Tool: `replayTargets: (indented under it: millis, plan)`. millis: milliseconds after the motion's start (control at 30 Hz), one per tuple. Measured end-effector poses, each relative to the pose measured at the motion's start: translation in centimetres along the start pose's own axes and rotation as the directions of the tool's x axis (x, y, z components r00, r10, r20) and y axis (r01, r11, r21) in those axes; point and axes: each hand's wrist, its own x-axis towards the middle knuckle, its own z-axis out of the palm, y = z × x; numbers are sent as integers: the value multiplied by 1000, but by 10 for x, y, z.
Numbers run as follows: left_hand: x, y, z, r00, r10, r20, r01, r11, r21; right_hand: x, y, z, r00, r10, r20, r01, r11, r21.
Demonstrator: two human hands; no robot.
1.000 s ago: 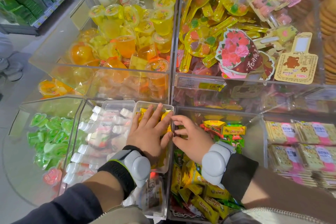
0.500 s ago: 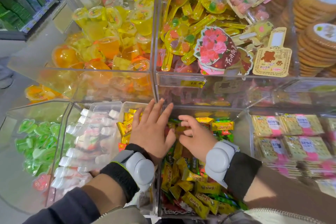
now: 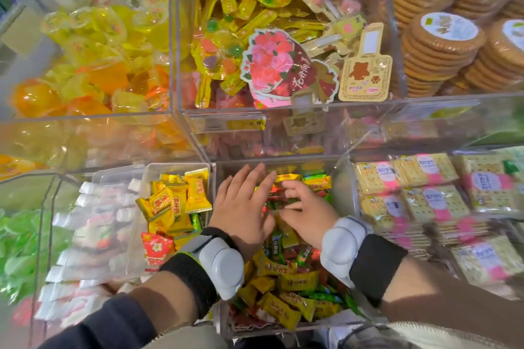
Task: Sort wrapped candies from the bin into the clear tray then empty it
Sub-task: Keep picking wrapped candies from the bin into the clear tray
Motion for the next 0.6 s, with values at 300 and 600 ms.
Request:
replayTargets:
  millis: [300,600]
  plan:
    - [7,14,33,966,27,257,-15,999,-50,-3,41,-20,989,148,24,-145,985,-96]
    - [11,27,59,835,27,550,8,998,-60,-7,71,-19,931,321,172,-272,927,-259]
